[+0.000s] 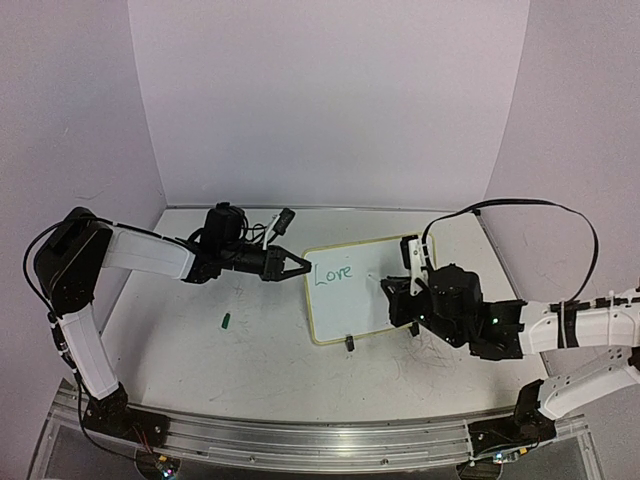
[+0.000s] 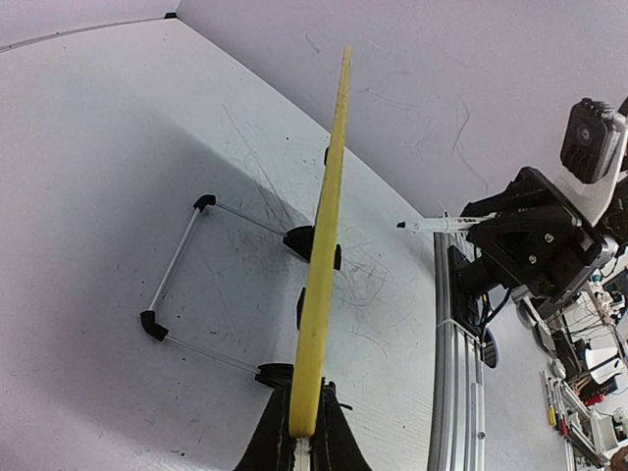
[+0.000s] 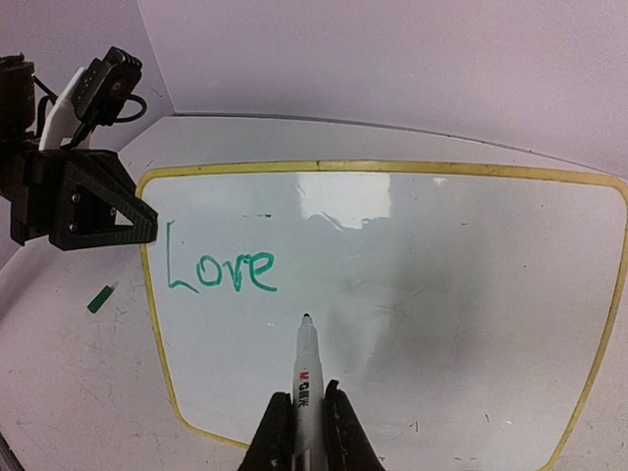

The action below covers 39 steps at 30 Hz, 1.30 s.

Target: Write a sentence on the whiteboard

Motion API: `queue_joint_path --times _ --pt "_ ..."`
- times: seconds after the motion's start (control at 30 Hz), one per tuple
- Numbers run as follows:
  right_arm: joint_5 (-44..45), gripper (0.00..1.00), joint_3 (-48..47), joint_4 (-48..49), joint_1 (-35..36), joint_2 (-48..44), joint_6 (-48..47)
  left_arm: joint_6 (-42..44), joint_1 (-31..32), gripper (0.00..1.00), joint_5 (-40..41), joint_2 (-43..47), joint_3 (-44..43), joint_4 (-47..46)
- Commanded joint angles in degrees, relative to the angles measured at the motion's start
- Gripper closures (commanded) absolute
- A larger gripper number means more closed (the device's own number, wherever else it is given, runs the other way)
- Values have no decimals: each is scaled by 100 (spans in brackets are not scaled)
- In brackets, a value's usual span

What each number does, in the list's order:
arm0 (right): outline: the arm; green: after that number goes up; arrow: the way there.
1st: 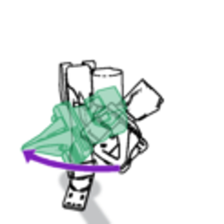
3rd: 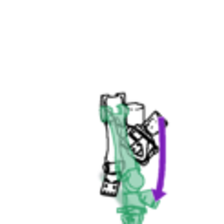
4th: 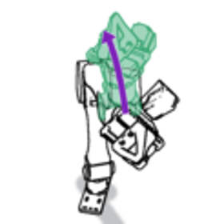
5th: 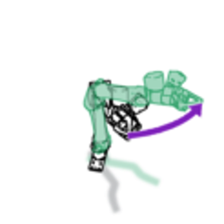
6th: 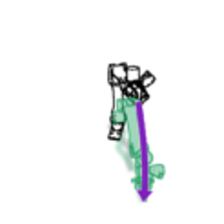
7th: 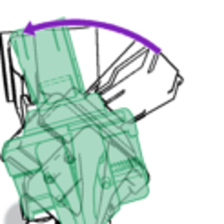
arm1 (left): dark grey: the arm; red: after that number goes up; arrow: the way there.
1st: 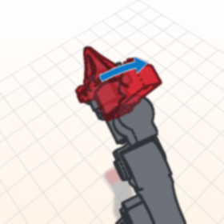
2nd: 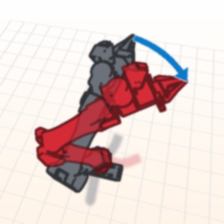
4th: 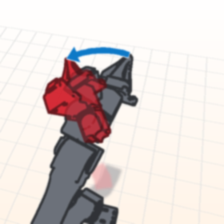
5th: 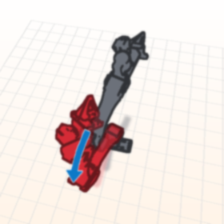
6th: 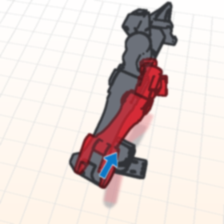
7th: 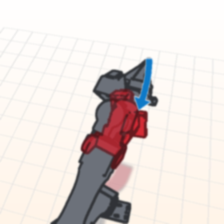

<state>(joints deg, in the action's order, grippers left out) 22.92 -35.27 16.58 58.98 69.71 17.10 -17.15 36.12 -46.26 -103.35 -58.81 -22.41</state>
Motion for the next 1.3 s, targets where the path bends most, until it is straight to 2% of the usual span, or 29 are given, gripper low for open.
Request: queue_joint_path --times 0.0,0.37,0.53,0.63,0.87,1.27 --pt "-86 100 -61 91 -109 -201 -33 120 44 100 337 135 -122 273" --pt "-215 100 -60 236 -211 -101 -1266 130 47 100 383 162 -105 281" --pt "-878 100 142 716 -374 -248 -1972 133 53 100 396 119 -102 293" --pt "-1077 100 105 900 -385 -16 -2081 138 53 100 399 113 -97 296" --pt "-605 100 121 1335 -385 210 -2064 148 62 100 398 104 -100 299" --pt "-327 100 -53 1376 -416 593 -2009 141 70 100 372 83 -114 308"
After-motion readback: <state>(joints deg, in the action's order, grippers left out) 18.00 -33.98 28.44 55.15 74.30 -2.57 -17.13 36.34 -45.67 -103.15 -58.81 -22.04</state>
